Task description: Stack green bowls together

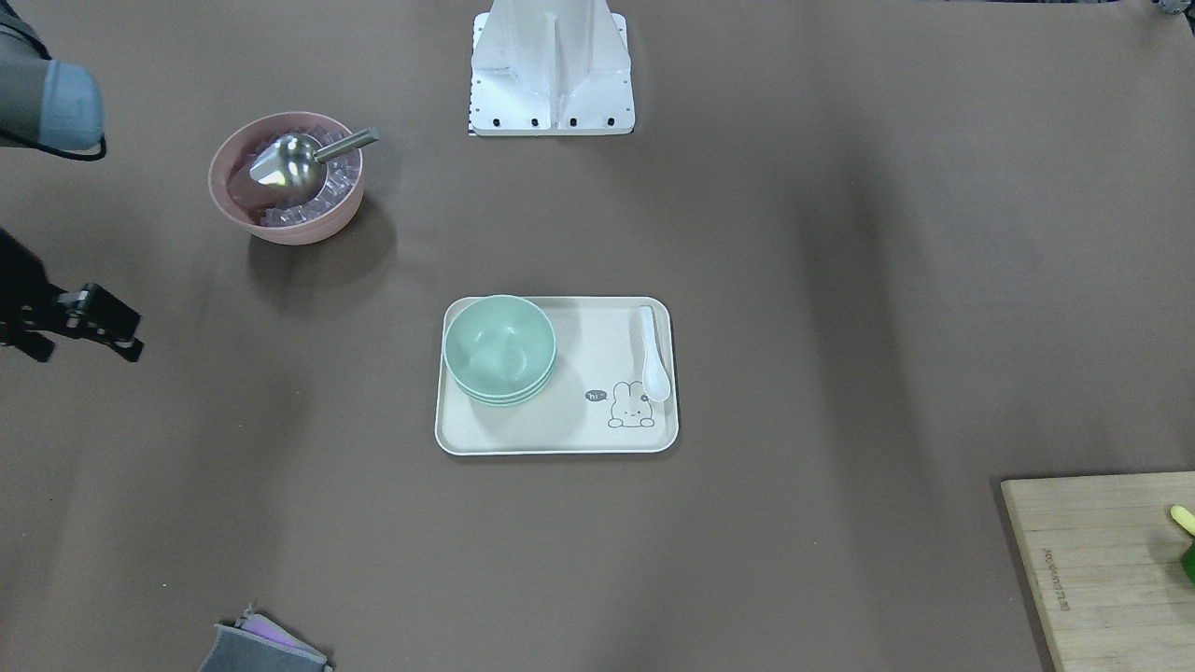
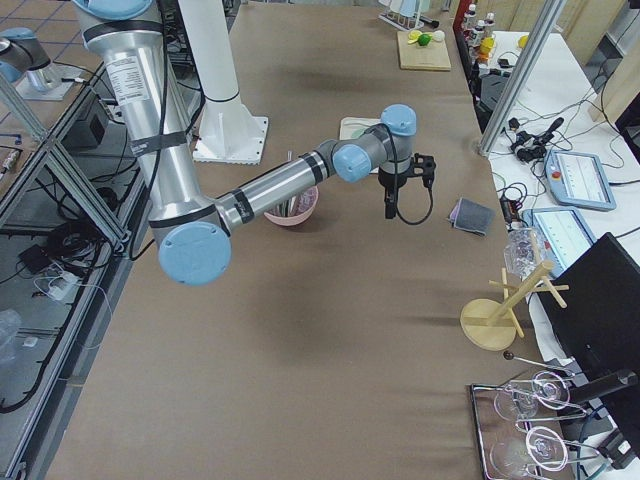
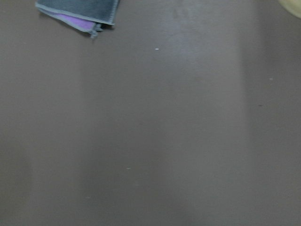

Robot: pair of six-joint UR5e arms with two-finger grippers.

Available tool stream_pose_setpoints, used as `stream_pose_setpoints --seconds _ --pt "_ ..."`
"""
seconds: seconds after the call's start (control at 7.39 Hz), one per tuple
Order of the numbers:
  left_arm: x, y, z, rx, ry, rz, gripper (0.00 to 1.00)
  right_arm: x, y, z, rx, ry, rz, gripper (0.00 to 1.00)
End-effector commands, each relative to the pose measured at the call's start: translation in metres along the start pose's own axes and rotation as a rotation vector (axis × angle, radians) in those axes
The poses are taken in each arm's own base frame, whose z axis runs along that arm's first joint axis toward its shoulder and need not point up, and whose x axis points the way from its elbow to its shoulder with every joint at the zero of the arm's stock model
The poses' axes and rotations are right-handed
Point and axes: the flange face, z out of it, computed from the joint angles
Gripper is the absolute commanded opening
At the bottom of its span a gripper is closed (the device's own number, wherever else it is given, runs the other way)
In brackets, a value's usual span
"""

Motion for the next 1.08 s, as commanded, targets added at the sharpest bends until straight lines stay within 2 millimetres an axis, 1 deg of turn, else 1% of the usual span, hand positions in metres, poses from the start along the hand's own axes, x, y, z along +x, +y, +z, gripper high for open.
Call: stream_pose_setpoints --seconds 0.0,0.14,0.27,0.41,0.54,0.68,0.95 --pt "0.003 -0.002 -0.004 0.008 -0.003 -0.097 0.99 0.132 0.028 -0.014 -0.014 0.05 -0.08 1.0" --pt "0.003 -0.002 -0.004 0.008 -0.003 -0.097 0.99 0.175 0.045 -0.019 -0.02 0.062 -0.117 1.0" --pt "0.003 -0.002 -0.003 0.007 -0.003 -0.098 0.99 0.207 0.053 -0.023 -0.025 0.07 -0.155 1.0" --pt "0.003 -0.002 -0.004 0.009 -0.002 -0.094 0.99 0.228 0.062 -0.029 -0.021 0.067 -0.162 1.0" --pt "0.003 -0.002 -0.003 0.007 -0.003 -0.094 0.99 0.238 0.065 -0.04 -0.017 0.034 -0.128 1.0" --pt "0.002 -0.002 -0.001 0.003 -0.002 -0.096 0.99 0.25 0.069 -0.053 -0.028 0.037 -0.088 1.0" --pt "-0.001 -0.001 0.002 -0.003 0.0 -0.104 0.99 0.278 0.088 -0.049 -0.074 0.053 -0.077 1.0"
